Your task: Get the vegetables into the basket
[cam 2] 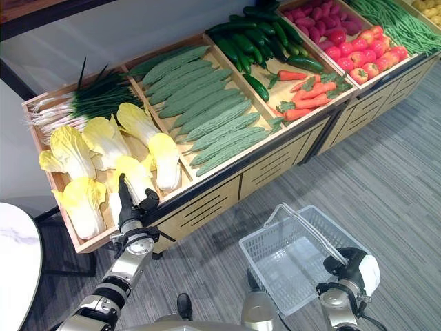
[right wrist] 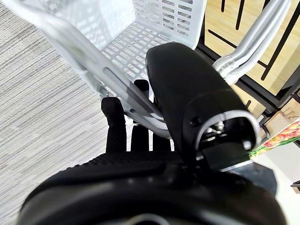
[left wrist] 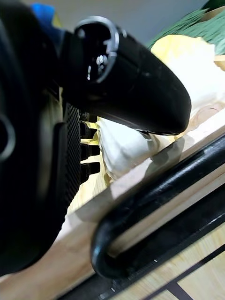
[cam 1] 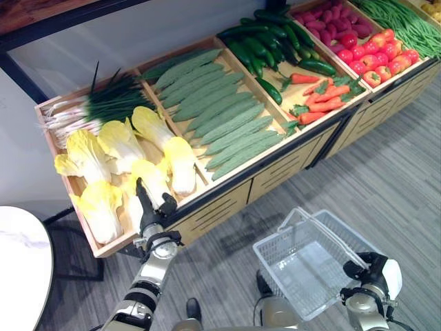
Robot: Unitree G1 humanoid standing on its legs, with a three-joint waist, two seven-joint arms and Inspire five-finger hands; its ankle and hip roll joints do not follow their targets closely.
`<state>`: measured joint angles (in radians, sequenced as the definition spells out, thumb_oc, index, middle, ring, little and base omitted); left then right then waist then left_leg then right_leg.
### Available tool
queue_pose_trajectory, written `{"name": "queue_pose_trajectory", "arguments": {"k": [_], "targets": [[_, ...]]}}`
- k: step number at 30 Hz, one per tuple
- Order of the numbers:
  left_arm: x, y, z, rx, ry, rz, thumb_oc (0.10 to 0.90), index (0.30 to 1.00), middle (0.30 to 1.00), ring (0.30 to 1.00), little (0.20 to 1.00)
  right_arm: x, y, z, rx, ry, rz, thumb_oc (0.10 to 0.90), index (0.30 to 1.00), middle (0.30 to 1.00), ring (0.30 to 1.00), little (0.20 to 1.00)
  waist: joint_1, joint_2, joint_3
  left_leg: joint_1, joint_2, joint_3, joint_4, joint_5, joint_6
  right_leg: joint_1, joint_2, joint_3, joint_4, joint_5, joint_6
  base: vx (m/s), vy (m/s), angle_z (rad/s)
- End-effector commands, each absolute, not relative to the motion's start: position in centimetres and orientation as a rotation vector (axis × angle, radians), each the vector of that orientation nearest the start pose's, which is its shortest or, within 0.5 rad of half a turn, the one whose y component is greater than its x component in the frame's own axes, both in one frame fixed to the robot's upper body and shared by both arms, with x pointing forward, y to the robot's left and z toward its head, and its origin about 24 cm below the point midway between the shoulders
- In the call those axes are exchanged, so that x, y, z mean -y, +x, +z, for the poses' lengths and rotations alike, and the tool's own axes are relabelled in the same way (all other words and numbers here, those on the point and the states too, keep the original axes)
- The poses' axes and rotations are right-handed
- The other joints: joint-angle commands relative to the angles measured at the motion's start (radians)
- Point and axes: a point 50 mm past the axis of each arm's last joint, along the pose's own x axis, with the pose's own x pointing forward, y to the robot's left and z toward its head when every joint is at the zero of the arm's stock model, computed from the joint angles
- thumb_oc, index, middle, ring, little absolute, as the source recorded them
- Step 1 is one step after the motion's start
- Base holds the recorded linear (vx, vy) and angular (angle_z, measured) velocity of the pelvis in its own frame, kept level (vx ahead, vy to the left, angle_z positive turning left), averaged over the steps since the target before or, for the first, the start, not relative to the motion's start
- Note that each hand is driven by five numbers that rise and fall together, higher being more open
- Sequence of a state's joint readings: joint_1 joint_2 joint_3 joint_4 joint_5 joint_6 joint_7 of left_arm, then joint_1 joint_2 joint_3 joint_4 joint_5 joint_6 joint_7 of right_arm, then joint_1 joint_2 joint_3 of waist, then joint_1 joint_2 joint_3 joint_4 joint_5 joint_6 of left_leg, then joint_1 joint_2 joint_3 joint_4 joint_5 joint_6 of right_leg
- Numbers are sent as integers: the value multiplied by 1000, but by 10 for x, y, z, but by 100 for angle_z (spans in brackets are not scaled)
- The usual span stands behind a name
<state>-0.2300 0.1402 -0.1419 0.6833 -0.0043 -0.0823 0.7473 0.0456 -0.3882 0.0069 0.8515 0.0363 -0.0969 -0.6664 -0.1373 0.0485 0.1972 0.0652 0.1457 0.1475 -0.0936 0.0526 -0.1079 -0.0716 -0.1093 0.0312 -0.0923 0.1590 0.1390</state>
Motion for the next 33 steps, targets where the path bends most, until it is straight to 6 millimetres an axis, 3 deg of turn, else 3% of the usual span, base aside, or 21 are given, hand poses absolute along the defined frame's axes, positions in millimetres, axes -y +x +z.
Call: {"name": "queue_pose_trajectory", "arguments": {"k": [1, 5, 9, 11, 15, 16, 17, 21, 23, 25, 27, 29, 30, 33], "targets": [[-219, 232, -78, -595, 336, 748, 400, 300, 300, 300, 300, 312, 178, -60, -464, -583, -809, 400, 300, 300, 300, 300, -9, -74, -38, 18, 38, -2, 6, -37, -41, 53, -56, -55, 5, -100, 51, 20, 18, -5], [-224, 228, -80, -623, 279, 822, 400, 300, 300, 300, 300, 311, 179, -61, -468, -588, -794, 400, 300, 300, 300, 300, -10, -73, -42, 22, 37, 0, 6, -39, -41, 56, -56, -55, 5, -100, 52, 8, 10, -5], [-235, 243, -55, -481, 211, 914, 400, 300, 300, 300, 300, 312, 174, -63, -487, -602, -795, 400, 300, 300, 300, 300, -6, -74, -47, 24, 38, -2, 6, -41, -42, 61, -58, -58, 5, -102, 53, 0, 0, 0], [-242, 253, -34, -358, 176, 945, 400, 300, 300, 300, 300, 314, 174, -62, -486, -607, -798, 400, 300, 300, 300, 300, -3, -76, -49, 26, 37, -3, 6, -42, -43, 64, -58, -59, 5, -104, 53, 0, 0, 0], [-259, 269, 29, -32, 183, 1014, 400, 300, 300, 300, 300, 318, 169, -60, -481, -612, -825, 400, 300, 300, 300, 300, 6, -82, -48, 28, 36, -10, 6, -46, -43, 73, -61, -67, 5, -108, 54, -3, -2, 3], [-264, 274, 78, 213, 189, 1048, 400, 300, 300, 300, 300, 319, 167, -61, -484, -605, -830, 400, 300, 300, 300, 300, 14, -84, -50, 28, 35, -16, 6, -49, -43, 79, -64, -72, 5, -111, 55, -6, 1, 8], [-264, 275, 94, 288, 185, 1057, 400, 300, 300, 300, 300, 319, 168, -61, -478, -603, -827, 400, 300, 300, 300, 300, 16, -85, -50, 28, 34, -17, 6, -51, -43, 82, -66, -75, 5, -113, 56, -9, 5, 8], [-252, 275, 131, 496, 155, 1002, 400, 300, 300, 300, 300, 316, 169, -62, -474, -600, -799, 400, 300, 300, 300, 300, 17, -89, -51, 30, 30, -20, 6, -53, -43, 88, -71, -78, 5, -114, 58, -7, 11, 11], [-238, 270, 154, 636, 89, 892, 400, 300, 300, 300, 300, 315, 170, -60, -462, -588, -794, 400, 300, 300, 300, 300, 21, -89, -48, 28, 28, -23, 6, -53, -42, 89, -73, -80, 5, -112, 58, 0, 0, 0], [-236, 266, 157, 661, 60, 845, 400, 300, 300, 300, 300, 315, 172, -59, -454, -575, -792, 400, 300, 300, 300, 300, 24, -91, -49, 28, 27, -26, 6, -54, -41, 91, -76, -81, 5, -112, 58, -14, 8, 3], [-226, 257, 159, 684, -91, 585, 400, 300, 300, 300, 300, 317, 173, -58, -453, -555, -790, 400, 300, 300, 300, 300, 30, -87, -47, 25, 24, -33, 6, -52, -38, 92, -80, -84, 5, -110, 58, -22, 23, 5], [-226, 253, 155, 655, -183, 443, 400, 300, 300, 300, 300, 319, 173, -58, -461, -544, -782, 400, 300, 300, 300, 300, 36, -84, -46, 25, 22, -37, 6, -52, -37, 92, -83, -86, 5, -109, 59, -20, 10, 1], [-219, 250, 145, 590, -326, 281, 400, 300, 300, 300, 300, 320, 174, -57, -462, -534, -773, 400, 300, 300, 300, 300, 37, -83, -43, 22, 19, -38, 6, -43, -35, 91, -85, -86, 5, -102, 59, 0, 0, 0], [-213, 248, 128, 486, -487, 98, 400, 300, 300, 300, 300, 321, 173, -59, -488, -527, -741, 400, 300, 300, 300, 300, 41, -80, -46, 25, 18, -38, 6, -51, -34, 95, -88, -85, 5, -108, 61, 5, 19, 5]]}}
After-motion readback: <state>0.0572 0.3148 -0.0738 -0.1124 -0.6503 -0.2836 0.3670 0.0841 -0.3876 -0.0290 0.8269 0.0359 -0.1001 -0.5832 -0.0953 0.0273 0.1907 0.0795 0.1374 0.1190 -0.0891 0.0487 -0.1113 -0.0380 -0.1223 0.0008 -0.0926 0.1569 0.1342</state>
